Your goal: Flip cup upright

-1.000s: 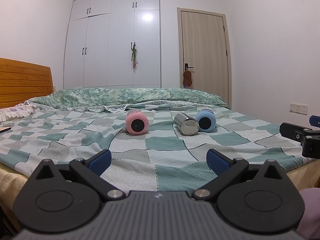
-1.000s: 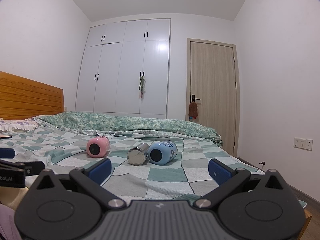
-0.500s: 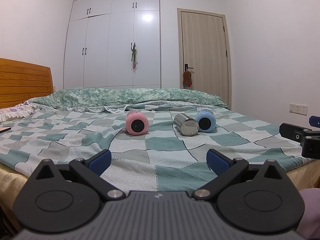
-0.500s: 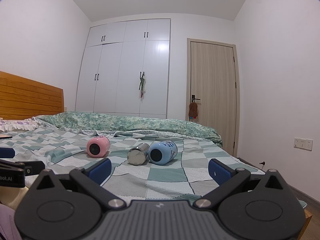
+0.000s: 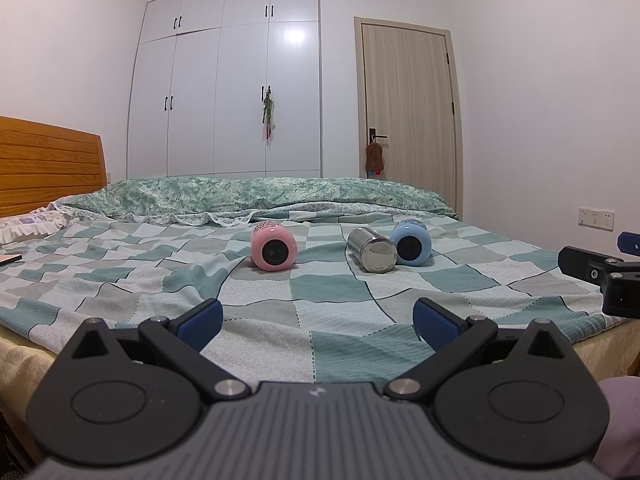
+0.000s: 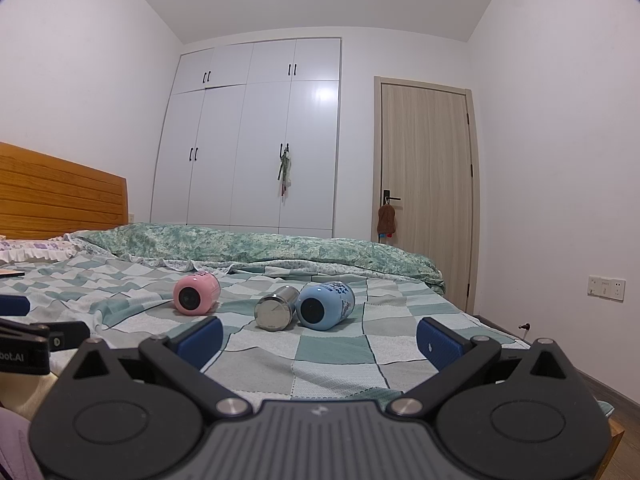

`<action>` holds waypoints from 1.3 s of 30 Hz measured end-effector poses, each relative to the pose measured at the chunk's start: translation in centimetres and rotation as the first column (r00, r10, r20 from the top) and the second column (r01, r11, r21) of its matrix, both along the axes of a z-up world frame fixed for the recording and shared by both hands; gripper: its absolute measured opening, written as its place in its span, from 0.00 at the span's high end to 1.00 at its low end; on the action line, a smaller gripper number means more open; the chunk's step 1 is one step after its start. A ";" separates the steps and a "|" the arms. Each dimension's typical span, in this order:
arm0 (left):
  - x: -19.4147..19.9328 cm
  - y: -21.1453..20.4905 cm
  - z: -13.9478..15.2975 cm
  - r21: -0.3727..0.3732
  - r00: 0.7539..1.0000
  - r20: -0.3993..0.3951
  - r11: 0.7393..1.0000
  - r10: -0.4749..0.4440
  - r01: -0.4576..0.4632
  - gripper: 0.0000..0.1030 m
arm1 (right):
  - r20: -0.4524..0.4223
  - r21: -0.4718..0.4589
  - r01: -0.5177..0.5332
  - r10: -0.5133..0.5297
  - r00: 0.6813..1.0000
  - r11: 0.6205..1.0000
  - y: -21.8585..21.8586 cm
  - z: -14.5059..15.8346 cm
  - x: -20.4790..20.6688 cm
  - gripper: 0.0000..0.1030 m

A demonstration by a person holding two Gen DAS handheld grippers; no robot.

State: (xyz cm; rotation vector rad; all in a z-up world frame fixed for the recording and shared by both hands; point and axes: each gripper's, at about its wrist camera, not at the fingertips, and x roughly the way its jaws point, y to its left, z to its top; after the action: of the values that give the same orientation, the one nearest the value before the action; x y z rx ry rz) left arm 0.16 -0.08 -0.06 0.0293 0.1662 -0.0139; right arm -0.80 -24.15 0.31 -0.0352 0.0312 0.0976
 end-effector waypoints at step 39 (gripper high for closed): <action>10.6 1.0 8.0 0.008 0.999 -0.049 1.000 -0.014 0.014 0.00 | -0.056 0.001 -0.112 0.112 0.992 0.994 1.6 6.7 10.7 0.00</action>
State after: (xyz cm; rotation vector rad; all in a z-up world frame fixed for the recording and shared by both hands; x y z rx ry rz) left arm 10.79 0.95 7.98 0.0384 0.2147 -0.0283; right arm 9.94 -22.51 6.98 -0.0364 0.0854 0.2106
